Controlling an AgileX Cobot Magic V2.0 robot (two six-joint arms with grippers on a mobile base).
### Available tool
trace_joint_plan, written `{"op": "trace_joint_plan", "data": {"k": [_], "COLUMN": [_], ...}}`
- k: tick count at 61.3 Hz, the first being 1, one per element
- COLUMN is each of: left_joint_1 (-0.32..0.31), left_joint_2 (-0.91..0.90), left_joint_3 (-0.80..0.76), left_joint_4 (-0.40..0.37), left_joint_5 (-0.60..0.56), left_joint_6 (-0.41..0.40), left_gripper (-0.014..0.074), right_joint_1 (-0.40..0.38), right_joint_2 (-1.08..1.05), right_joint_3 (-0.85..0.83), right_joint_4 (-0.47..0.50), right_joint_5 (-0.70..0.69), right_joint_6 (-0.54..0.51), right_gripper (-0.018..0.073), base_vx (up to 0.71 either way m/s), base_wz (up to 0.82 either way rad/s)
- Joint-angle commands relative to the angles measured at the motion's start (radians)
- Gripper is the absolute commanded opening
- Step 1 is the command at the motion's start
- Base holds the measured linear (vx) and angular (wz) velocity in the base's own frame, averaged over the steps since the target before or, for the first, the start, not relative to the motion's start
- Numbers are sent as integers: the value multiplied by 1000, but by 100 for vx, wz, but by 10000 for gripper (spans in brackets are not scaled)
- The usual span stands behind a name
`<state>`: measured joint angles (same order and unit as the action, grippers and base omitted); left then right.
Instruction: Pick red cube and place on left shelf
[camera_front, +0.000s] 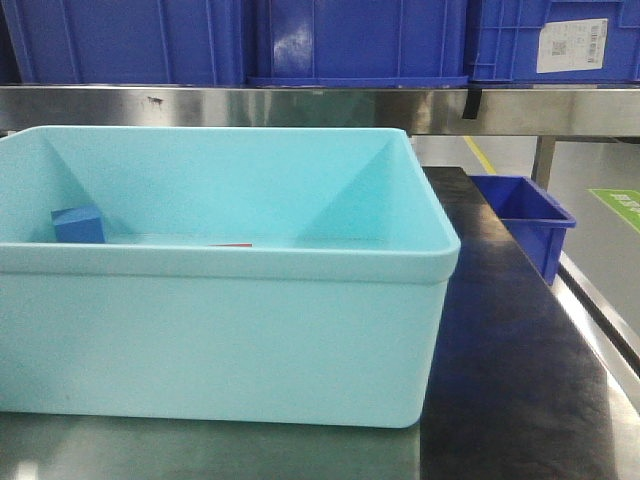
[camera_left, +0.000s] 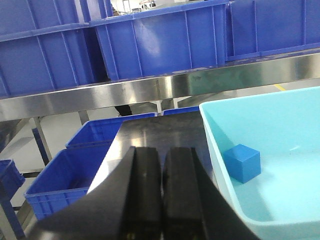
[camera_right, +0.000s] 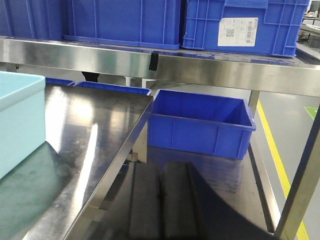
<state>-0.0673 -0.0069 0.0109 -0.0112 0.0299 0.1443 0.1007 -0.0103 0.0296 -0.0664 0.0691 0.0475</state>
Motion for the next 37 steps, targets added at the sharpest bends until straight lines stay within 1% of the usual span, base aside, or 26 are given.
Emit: {"op": "trace_joint_plan", "data": {"k": [1, 37], "left_joint_1": [0, 0], "left_joint_2": [8, 8], "left_joint_3": [22, 22], "left_joint_4": [-5, -5], "left_joint_5": [-91, -91], "left_joint_6": [1, 1], "left_gripper": [106, 106], "right_joint_1": [-4, -4], "right_joint_2": [-18, -18], "right_joint_3": [-25, -25], "right_joint_4": [0, 0], "right_joint_5": [-84, -84], "right_joint_6": [-7, -7], "right_gripper": [58, 58], "base_vx": [0, 0], "base_wz": [0, 0]}}
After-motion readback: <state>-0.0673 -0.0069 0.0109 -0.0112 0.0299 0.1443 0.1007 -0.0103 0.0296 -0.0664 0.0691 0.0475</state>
